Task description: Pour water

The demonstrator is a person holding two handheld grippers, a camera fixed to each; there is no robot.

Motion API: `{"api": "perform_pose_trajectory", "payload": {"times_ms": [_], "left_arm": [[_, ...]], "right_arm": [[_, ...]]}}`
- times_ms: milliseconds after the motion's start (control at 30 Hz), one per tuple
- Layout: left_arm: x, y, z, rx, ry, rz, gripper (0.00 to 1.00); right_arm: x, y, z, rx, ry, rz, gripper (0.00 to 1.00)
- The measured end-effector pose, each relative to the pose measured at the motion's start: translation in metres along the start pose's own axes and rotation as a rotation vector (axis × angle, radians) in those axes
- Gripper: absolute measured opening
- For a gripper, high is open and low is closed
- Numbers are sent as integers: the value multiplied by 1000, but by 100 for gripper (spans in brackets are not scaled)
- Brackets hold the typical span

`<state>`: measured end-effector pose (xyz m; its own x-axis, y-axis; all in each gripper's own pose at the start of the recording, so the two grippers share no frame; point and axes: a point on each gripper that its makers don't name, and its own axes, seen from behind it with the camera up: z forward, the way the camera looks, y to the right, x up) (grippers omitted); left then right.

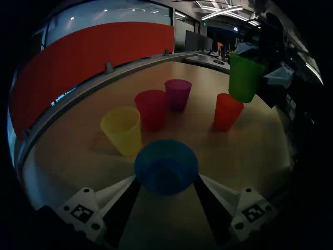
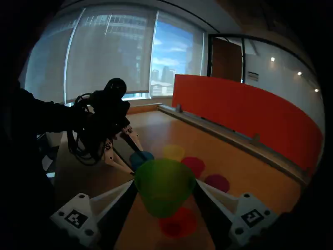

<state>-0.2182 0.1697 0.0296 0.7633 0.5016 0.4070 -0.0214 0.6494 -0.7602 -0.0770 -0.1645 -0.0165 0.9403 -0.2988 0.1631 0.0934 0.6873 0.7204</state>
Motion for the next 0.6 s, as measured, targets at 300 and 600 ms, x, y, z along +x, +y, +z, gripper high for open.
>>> {"api": "perform_pose_trajectory", "payload": {"times_ms": [300, 600], "left_arm": [[2, 0, -1, 7, 22, -8, 83], [16, 9, -15, 1, 65, -21, 83]], "right_arm": [[1, 0, 0, -1, 5, 7, 93], [7, -2, -3, -11, 15, 10, 93]]}}
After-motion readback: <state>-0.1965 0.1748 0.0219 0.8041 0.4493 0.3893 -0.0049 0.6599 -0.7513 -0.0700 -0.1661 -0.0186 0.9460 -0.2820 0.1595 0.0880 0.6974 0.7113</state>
